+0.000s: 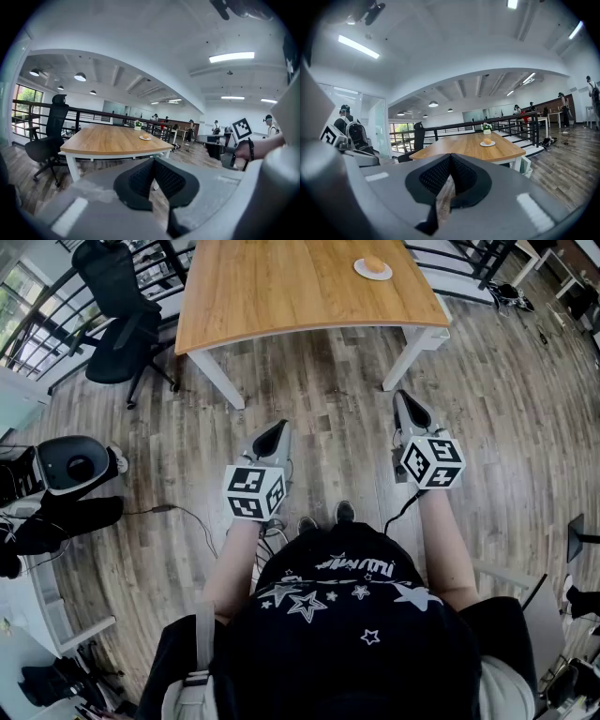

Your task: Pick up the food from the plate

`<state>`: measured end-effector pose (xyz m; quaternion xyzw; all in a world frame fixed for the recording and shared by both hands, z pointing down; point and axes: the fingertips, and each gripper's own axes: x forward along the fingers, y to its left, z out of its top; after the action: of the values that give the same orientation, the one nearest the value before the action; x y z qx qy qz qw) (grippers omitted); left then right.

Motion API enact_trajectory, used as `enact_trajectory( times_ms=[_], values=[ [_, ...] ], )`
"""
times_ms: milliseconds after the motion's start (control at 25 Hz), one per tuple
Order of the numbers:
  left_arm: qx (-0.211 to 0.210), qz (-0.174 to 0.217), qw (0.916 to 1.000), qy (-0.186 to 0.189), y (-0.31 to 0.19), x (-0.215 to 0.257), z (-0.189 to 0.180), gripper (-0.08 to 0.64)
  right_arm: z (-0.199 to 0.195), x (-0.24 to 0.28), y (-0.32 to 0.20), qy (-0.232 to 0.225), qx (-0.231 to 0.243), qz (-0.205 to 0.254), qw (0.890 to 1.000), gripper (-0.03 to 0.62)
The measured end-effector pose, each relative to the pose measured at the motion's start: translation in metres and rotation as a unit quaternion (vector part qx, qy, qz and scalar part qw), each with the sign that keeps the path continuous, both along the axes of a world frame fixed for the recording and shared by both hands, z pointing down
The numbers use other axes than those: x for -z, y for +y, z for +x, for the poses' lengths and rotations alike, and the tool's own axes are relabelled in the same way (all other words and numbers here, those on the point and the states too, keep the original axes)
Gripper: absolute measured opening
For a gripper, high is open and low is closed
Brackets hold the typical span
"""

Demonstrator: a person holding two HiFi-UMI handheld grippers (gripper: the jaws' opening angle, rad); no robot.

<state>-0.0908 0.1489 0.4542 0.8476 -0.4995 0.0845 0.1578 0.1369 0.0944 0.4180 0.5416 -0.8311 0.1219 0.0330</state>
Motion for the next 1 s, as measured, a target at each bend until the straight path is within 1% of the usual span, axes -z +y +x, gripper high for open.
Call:
enact_trajectory(
  times_ms=[360,680,800,1000],
  values=[
    [-0.004,0.004,1.0000,-0.002,0.006,0.000,0.001,0.002,-0.004,-0.005,0.006,0.001,0.004,-0.003,1.000,0.000],
    [0.007,-0.012,0.9999,-0.001,0.020,-0.012,-0.018,0.002,-0.021,-0.008,0.011,0.005,0.011,-0.007,1.000,0.000],
    [0.009,-0.012,0.9999,0.000,0.024,-0.011,-0.027,0.002,-0.023,-0.010,0.014,-0.002,0.003,-0.007,1.000,0.000],
    [-0.002,-0.011,0.9999,0.001,0.032,-0.015,-0.040,0.002,-0.026,-0.016,0.022,-0.014,-0.017,-0.008,1.000,0.000]
  ],
)
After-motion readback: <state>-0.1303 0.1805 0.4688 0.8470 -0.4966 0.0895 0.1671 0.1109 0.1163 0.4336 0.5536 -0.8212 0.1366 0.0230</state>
